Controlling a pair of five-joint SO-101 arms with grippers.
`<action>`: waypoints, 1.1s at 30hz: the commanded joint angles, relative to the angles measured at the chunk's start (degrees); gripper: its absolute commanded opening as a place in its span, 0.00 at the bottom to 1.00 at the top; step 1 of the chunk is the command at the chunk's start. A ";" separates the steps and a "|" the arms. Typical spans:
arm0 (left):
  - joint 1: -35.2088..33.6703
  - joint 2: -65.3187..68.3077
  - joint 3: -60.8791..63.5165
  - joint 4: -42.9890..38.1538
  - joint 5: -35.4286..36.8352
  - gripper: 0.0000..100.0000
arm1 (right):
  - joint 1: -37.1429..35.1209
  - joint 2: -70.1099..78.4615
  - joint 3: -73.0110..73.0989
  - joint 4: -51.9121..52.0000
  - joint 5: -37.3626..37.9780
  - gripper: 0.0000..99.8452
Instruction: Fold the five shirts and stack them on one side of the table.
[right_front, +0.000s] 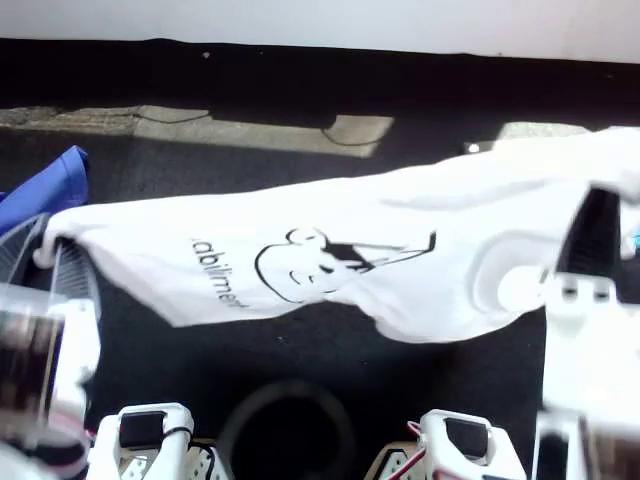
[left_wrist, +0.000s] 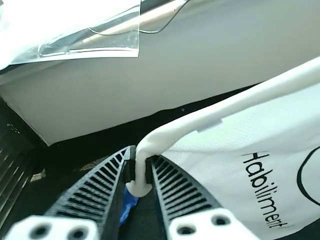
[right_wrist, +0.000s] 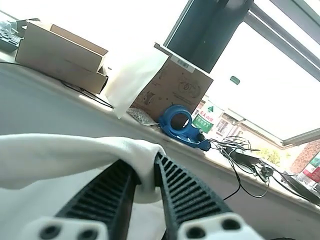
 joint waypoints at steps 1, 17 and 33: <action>0.04 -3.30 -0.75 -1.14 -0.26 0.01 | 0.66 -2.59 -0.66 0.84 0.44 0.01; 0.13 -2.59 8.04 -1.76 -0.44 0.01 | 0.22 1.45 5.93 2.07 0.00 0.01; -2.07 36.00 17.71 -25.93 -5.63 0.01 | -10.33 28.70 37.76 -29.32 0.00 0.01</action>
